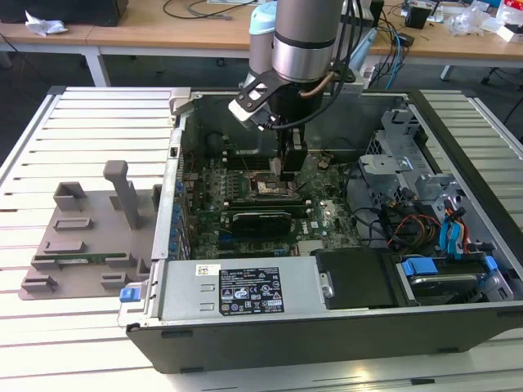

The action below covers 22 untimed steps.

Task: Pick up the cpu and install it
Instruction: 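Place the cpu into insertion slot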

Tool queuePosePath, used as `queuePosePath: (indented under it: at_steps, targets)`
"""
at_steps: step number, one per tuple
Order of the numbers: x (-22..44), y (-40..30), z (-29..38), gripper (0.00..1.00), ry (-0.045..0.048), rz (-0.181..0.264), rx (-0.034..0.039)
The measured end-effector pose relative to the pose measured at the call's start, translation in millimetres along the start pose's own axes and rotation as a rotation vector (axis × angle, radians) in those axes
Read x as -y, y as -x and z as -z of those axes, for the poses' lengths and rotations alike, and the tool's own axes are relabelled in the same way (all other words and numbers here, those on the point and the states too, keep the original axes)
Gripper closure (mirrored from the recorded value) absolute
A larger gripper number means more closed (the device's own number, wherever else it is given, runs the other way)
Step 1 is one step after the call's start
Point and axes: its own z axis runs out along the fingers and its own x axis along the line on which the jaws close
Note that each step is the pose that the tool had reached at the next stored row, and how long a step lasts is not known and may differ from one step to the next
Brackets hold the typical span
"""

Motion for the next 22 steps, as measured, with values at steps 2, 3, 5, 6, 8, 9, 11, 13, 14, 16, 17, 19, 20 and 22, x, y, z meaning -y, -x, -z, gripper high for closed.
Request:
queuePosePath:
  at_steps: [2, 3, 5, 6, 8, 9, 11, 13, 14, 16, 17, 19, 20, 22]
  targets:
    - [0.4, -0.9, -2.2, 0.45, -0.0001, 0.0, 0.0001]
    - [0.5, -1.4, -3.0, 0.45, -0.0001, 0.001, 0.0001]
    - [1.4, -2.9, -5.6, 0.45, 0.0, 0.001, 0.0]
    - [1.9, -3.7, -6.6, 0.45, 0.0001, 0.002, -0.0001]
    - [3.0, -4.9, -7.4, 0.45, 0.0, 0.002, 0.0001]
    - [4.0, -6.6, -8.1, 0.45, 0.0001, 0.003, 0.0001]
    - [5.5, -8.4, -8.8, 0.45, 0.0, 0.003, 0.0001]
    - [5.8, -8.7, -9.4, 0.45, 0.0001, 0.004, 0.0001]
    - [5.8, -8.7, -9.6, 0.45, 0.0001, 0.004, 0.0002]
    - [5.8, -8.8, -10.3, 0.45, 0.0001, 0.004, 0.0001]
    - [5.9, -8.8, -10.7, 0.45, 0.0001, 0.003, 0.0001]
    - [5.9, -8.8, -11.4, 0.45, 0.0001, 0.004, 0.0002]
    - [5.9, -8.8, -11.6, 0.45, 0.0, 0.003, 0.0001]
    - [5.9, -8.9, -12.4, 0.45, 0.0001, 0.003, 0.0001]
